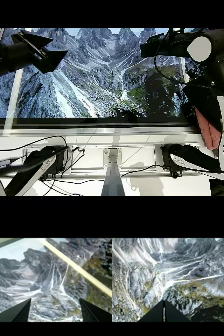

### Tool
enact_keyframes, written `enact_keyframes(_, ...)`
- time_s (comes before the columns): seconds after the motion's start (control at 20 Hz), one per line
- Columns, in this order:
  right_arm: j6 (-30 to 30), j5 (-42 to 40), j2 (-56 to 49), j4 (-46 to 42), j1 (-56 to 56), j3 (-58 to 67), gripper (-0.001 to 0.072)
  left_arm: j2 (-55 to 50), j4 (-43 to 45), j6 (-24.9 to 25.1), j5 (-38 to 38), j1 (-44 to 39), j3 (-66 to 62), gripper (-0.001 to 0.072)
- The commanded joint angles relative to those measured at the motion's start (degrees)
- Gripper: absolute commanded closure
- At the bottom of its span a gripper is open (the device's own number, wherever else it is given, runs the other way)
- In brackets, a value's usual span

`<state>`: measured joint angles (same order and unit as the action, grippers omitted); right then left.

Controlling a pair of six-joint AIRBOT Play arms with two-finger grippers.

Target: Fold the clothes and pants, and hang the long-sleeved shirts on hangers.

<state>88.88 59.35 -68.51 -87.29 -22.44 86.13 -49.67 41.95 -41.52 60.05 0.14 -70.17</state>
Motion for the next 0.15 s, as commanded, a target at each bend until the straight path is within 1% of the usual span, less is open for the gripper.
enact_keyframes(0.0, 0.0, -0.1, -0.1, 0.4, -0.5, 0.0, 0.0678, 0.0, 0.0, 0.0, 0.0, 0.1, -0.1, 0.0015)
enact_keyframes(0.1, 0.0, -0.1, -0.1, 0.4, -0.5, 0.0, 0.0678, 0.0, 0.0, 0.0, 0.0, 0.1, -0.1, 0.0015)
